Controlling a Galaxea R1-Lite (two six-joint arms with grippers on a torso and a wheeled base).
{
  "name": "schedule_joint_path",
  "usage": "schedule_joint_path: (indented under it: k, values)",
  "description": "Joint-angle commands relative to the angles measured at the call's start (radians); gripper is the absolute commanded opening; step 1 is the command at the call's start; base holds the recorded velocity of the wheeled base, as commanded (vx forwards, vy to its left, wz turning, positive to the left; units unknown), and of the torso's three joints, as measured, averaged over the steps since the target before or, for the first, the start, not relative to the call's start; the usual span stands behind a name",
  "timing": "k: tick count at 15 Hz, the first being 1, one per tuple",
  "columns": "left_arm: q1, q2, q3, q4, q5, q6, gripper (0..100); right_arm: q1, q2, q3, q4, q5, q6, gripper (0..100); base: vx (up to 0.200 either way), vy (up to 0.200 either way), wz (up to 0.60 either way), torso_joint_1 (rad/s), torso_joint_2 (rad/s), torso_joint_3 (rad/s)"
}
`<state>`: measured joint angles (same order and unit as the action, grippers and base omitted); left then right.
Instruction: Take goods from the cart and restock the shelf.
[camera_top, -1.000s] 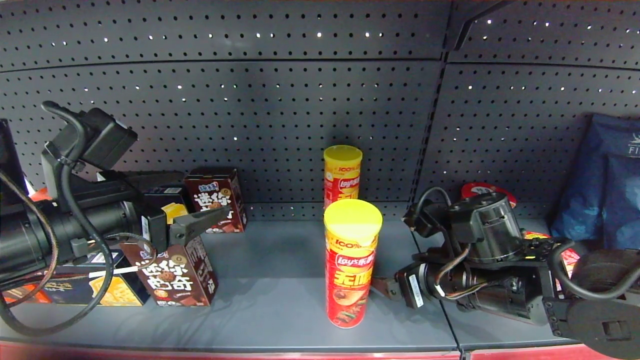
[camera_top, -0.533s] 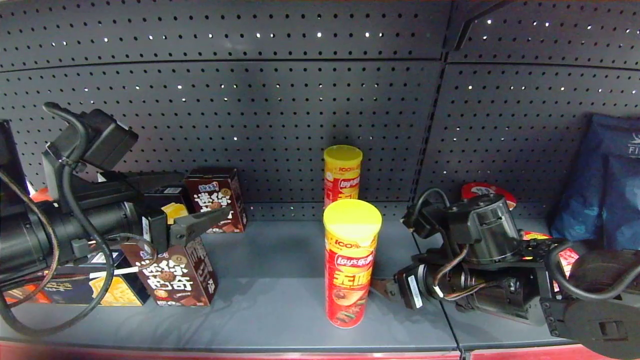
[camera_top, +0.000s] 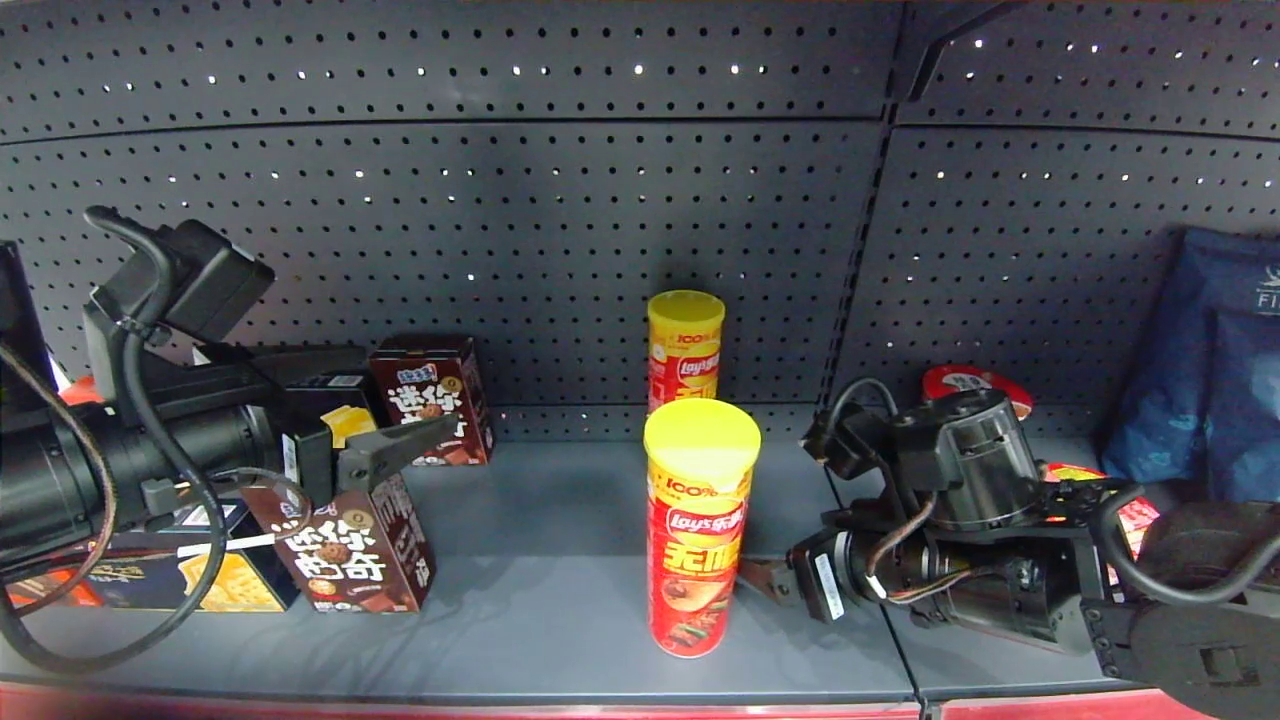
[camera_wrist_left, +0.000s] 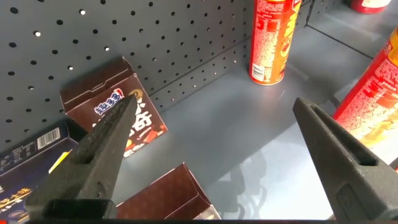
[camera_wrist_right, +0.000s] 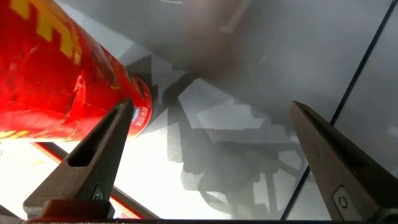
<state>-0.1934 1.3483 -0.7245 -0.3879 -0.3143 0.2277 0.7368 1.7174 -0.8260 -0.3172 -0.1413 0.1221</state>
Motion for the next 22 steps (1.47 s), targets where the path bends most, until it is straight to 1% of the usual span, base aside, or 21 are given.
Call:
schedule_joint_path:
  k: [1, 3, 5, 6, 7, 8, 9, 11, 12, 15, 18, 19, 20, 21, 22]
  values:
    - [0.000, -0.006, 0.007, 0.000, 0.000, -0.001, 100, 0.000, -0.032, 0.001, 0.000, -0.001, 0.001, 100, 0.000, 0.000, 0.00, 0.000, 0.00, 0.000]
    - [-0.006, -0.009, 0.025, -0.002, -0.003, 0.006, 100, 0.001, -0.082, 0.001, 0.001, -0.003, 0.001, 100, 0.000, 0.000, 0.00, 0.000, 0.00, 0.000]
    - [-0.009, -0.009, 0.008, -0.008, -0.003, 0.016, 100, -0.007, -0.150, -0.002, 0.001, -0.003, 0.001, 100, 0.000, 0.000, 0.00, 0.000, 0.00, 0.000]
    - [-0.011, -0.009, 0.000, -0.009, -0.002, 0.016, 100, -0.010, -0.168, -0.002, 0.001, -0.003, 0.001, 100, 0.000, 0.000, 0.00, 0.000, 0.00, 0.000]
    - [-0.009, -0.011, -0.020, -0.009, 0.014, 0.016, 100, -0.016, -0.225, -0.001, 0.004, -0.012, 0.001, 100, 0.000, 0.000, 0.00, 0.000, 0.00, 0.000]
    - [-0.006, -0.011, -0.021, -0.009, 0.018, 0.016, 100, -0.019, -0.242, -0.001, 0.006, -0.015, 0.001, 100, 0.000, 0.000, 0.00, 0.000, 0.00, 0.000]
    - [-0.001, -0.018, -0.021, -0.020, 0.037, 0.016, 100, -0.030, -0.300, 0.004, 0.009, -0.017, 0.001, 100, 0.000, 0.000, 0.00, 0.000, 0.00, 0.000]
    - [0.000, -0.041, 0.000, -0.063, 0.064, 0.009, 100, -0.050, -0.371, 0.024, 0.012, -0.017, -0.001, 100, 0.000, 0.000, 0.00, 0.000, 0.00, 0.000]
    - [0.006, -0.058, 0.008, -0.069, 0.069, 0.007, 100, -0.065, -0.406, 0.045, 0.014, -0.017, -0.001, 100, 0.000, 0.000, 0.00, 0.000, 0.00, 0.000]
    - [0.045, -0.118, 0.050, -0.069, 0.072, 0.004, 100, -0.112, -0.516, 0.108, 0.015, -0.017, -0.002, 100, 0.000, 0.000, 0.00, 0.000, 0.00, 0.000]
    - [0.080, -0.210, 0.120, -0.069, 0.073, 0.001, 100, -0.188, -0.638, 0.168, 0.029, -0.015, -0.002, 100, 0.000, 0.000, 0.00, 0.000, 0.00, 0.000]
    - [0.092, -0.230, 0.135, -0.069, 0.073, 0.001, 100, -0.200, -0.661, 0.174, 0.035, -0.015, -0.002, 100, 0.000, 0.000, 0.00, 0.000, 0.00, 0.000]
    - [0.126, -0.273, 0.165, -0.069, 0.072, 0.001, 100, -0.241, -0.708, 0.188, 0.043, -0.014, -0.004, 100, 0.000, 0.000, 0.00, 0.000, 0.00, 0.000]
    - [0.134, -0.282, 0.169, -0.069, 0.072, 0.001, 100, -0.254, -0.717, 0.189, 0.043, -0.014, -0.004, 100, 0.000, 0.000, 0.00, 0.000, 0.00, 0.000]
    - [0.161, -0.328, 0.189, -0.069, 0.072, -0.021, 100, -0.321, -0.762, 0.197, 0.043, -0.008, -0.004, 100, 0.000, 0.000, 0.00, 0.000, 0.00, 0.000]
